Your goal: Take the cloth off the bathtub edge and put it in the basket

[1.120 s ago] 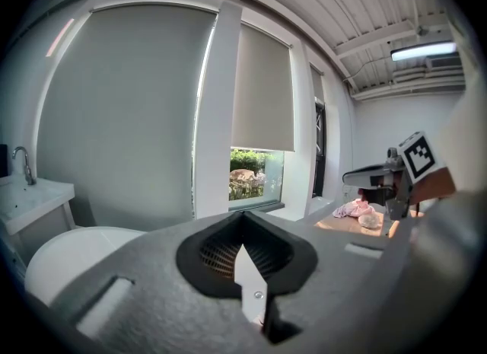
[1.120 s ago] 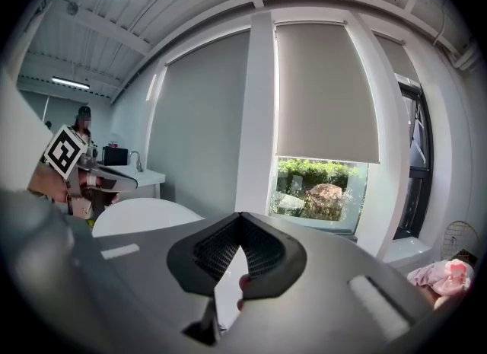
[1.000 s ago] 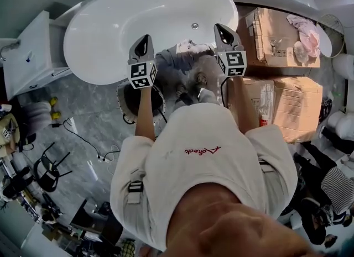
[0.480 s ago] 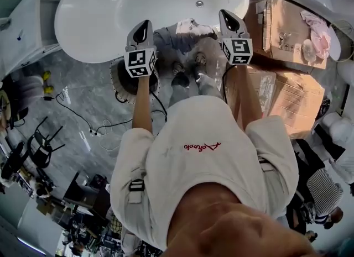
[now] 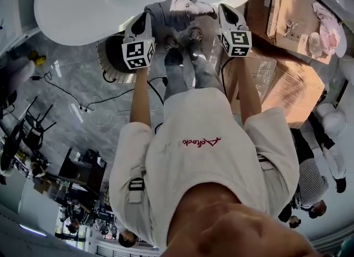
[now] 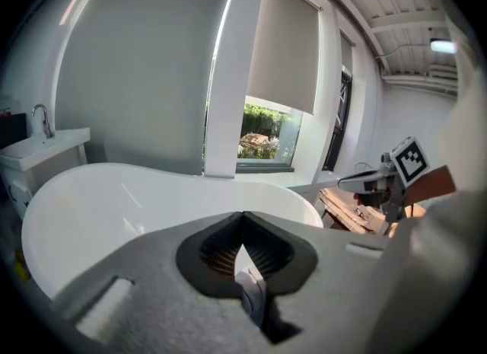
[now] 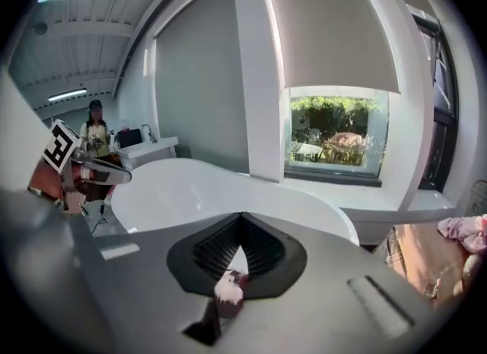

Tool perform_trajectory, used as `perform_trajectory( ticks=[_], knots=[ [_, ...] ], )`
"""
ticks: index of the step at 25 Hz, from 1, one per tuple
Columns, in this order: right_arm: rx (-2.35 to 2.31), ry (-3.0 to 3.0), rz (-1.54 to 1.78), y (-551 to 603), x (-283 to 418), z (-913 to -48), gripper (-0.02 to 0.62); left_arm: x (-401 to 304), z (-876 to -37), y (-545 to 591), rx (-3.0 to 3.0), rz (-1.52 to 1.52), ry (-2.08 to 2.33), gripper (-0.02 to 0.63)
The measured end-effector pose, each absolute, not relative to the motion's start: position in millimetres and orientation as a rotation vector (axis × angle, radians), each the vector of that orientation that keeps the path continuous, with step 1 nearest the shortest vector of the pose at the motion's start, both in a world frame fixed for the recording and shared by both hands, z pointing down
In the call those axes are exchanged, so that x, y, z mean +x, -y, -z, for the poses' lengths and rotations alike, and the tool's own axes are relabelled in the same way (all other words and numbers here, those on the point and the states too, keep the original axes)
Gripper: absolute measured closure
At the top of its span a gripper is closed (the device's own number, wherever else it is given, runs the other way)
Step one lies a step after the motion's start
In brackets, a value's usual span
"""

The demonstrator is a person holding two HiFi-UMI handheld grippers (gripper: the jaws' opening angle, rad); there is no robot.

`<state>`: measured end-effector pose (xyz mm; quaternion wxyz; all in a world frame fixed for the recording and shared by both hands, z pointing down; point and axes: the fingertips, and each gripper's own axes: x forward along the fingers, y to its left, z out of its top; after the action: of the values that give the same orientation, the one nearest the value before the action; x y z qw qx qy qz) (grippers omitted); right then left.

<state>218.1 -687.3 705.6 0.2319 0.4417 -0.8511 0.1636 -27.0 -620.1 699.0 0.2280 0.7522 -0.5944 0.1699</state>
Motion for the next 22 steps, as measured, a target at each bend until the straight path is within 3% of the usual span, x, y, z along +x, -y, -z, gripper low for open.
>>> perform_trajectory(
  ticks=[21,22],
  knots=[
    [1.128,2.085,-0.764,645,258,-903,0.588,-42,-888,560,1.708,-0.562,1.542,0.604],
    [1.135,2.074,-0.771,646,259,-909,0.588,-43,-897,559,1.693,-0.557,1.531,0.562]
  ],
)
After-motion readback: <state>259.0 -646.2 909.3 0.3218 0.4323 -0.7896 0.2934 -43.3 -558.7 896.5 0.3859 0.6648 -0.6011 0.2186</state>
